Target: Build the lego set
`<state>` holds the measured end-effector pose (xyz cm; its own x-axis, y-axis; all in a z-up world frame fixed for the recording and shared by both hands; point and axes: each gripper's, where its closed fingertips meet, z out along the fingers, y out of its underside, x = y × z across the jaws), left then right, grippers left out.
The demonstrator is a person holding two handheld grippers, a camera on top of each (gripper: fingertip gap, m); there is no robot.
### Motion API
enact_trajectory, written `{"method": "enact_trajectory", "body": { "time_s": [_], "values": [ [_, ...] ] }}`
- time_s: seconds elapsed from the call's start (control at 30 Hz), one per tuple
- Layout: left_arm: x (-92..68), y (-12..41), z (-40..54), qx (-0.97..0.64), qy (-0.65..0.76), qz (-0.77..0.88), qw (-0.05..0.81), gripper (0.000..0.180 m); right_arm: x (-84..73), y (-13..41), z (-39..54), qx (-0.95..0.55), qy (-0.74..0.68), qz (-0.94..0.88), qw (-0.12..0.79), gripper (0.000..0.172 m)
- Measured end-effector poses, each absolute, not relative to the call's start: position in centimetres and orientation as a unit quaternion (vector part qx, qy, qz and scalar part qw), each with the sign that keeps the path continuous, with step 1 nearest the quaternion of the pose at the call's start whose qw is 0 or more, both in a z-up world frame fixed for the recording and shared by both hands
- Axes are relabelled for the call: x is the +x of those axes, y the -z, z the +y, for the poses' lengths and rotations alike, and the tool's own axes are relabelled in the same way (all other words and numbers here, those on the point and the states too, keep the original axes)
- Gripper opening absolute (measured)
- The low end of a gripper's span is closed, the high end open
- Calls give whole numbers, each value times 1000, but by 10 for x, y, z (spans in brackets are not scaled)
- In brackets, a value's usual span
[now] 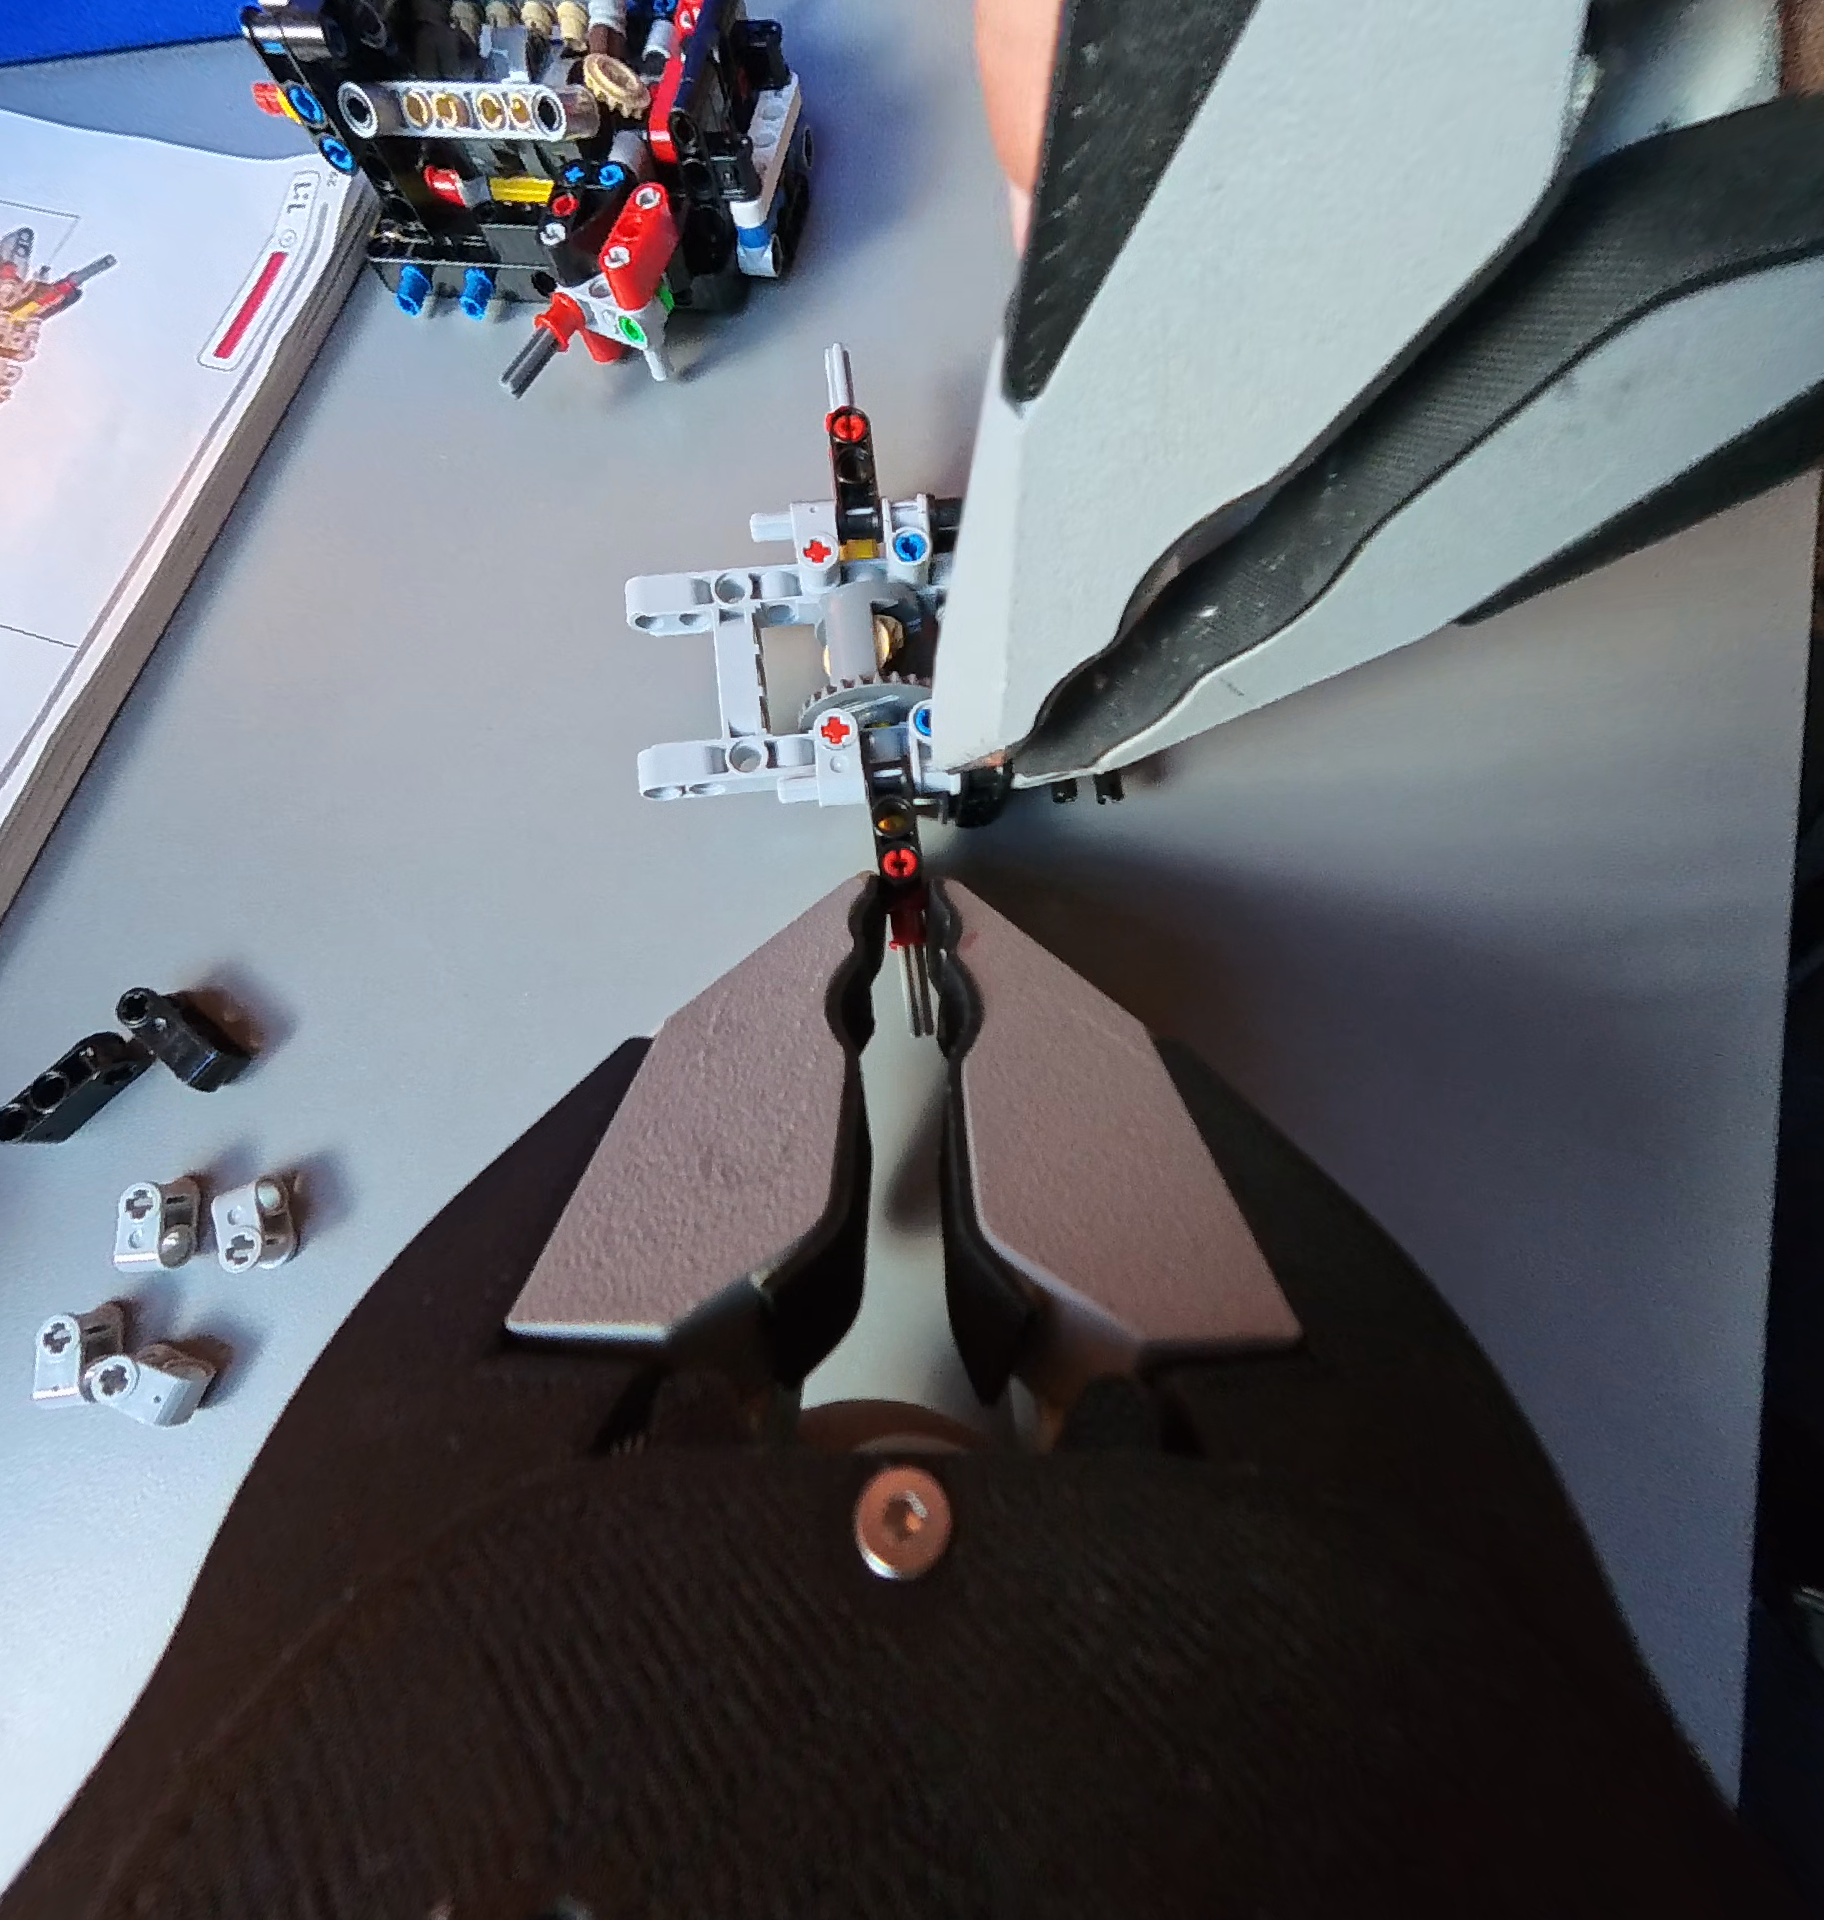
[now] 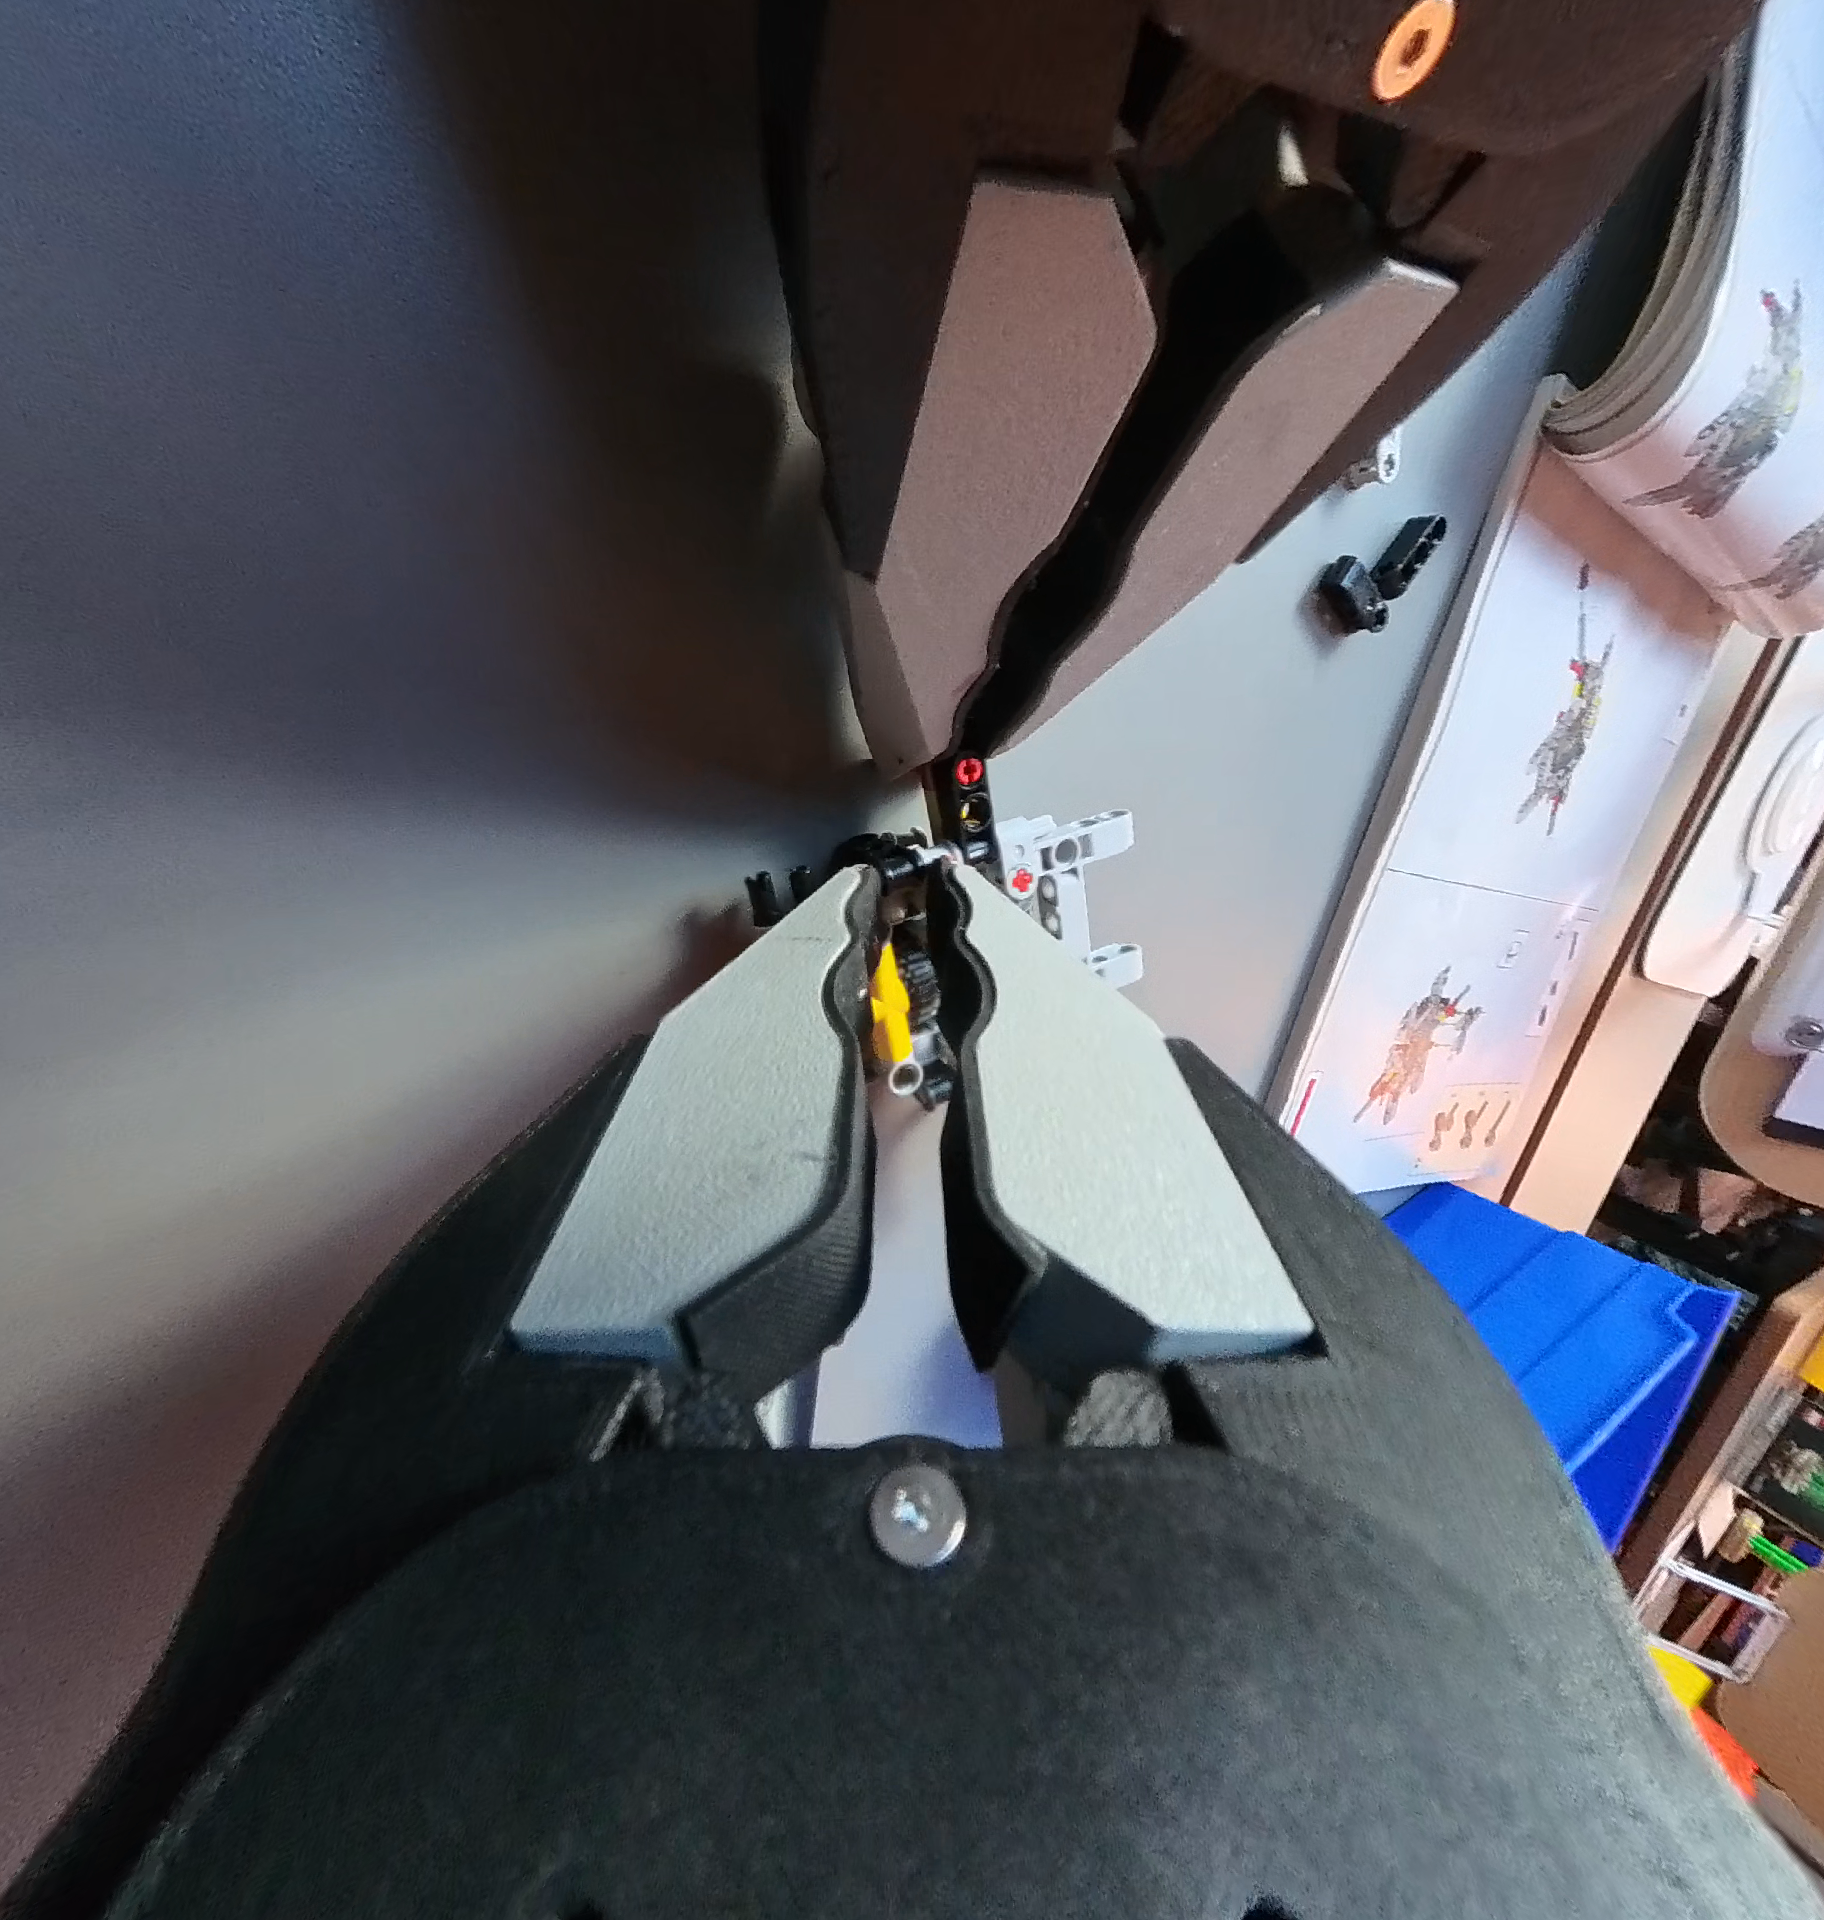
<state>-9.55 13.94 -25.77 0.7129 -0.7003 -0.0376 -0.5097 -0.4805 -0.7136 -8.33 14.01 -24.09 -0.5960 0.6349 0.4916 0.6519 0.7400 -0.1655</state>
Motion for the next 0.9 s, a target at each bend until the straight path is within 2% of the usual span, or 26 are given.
{"method": "enact_trajectory", "body": {
  "time_s": [0.23,0.67,0.83,0.9],
  "values": [
    [-96,258,139,-850,129,355,366,5,-83,241,140,-369,15,-874,314,8],
    [-97,258,140,-854,131,348,365,5,-85,241,141,-413,-16,-856,311,8],
    [-97,257,142,-850,125,350,373,5,-87,240,137,-473,-71,-827,297,7],
    [-99,257,142,-849,121,352,375,5,-87,237,134,-490,-94,-810,309,15]
  ]
}}
